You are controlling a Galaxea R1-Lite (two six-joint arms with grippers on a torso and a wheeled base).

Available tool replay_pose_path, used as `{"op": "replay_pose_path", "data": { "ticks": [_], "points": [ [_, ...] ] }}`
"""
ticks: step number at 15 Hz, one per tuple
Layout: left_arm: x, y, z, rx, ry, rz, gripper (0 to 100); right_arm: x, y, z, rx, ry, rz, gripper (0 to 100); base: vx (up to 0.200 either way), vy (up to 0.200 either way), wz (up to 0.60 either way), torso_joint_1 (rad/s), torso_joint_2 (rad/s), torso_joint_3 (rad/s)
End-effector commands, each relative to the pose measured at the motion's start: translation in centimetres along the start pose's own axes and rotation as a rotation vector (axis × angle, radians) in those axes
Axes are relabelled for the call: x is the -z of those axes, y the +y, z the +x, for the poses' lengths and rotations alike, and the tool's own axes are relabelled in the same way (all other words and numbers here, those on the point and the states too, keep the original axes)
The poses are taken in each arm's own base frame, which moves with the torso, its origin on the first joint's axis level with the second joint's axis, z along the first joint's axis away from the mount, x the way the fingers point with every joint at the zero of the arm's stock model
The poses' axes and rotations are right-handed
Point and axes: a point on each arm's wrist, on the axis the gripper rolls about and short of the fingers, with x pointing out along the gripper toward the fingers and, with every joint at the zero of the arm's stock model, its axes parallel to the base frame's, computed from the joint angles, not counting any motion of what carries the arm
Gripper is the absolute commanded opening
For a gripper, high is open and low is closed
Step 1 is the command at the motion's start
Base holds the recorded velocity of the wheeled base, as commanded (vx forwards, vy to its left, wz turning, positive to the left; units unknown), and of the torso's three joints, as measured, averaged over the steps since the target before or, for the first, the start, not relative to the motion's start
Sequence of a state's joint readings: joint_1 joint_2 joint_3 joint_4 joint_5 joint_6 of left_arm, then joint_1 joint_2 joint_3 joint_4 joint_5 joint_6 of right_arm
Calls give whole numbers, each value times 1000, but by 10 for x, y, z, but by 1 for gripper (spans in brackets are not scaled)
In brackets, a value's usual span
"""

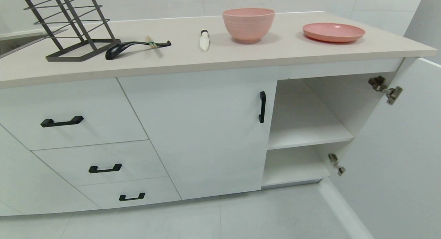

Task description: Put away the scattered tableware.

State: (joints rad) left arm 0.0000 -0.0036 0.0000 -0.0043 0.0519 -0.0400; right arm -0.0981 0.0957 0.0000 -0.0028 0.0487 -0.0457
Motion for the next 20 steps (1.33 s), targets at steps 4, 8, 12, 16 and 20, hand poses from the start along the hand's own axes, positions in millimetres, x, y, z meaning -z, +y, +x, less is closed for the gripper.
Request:
{"op": "replay_pose_path", "data": {
  "ticks": [4,8,12,16,20],
  "points": [
    [0,0,0,0,5,-3,100,0,0,0,0,2,0,100,0,0,0,0,0,0],
    [0,0,0,0,3,3,100,0,0,0,1,2,2,100,0,0,0,0,0,0],
    [0,0,0,0,3,5,100,0,0,0,1,2,3,100,200,0,0,4,2,5],
    [0,0,0,0,3,0,100,0,0,0,1,2,6,100,200,0,0,2,4,5],
    [0,0,0,-2,3,-1,100,0,0,0,13,4,23,100,200,0,0,1,4,4]
  ]
}}
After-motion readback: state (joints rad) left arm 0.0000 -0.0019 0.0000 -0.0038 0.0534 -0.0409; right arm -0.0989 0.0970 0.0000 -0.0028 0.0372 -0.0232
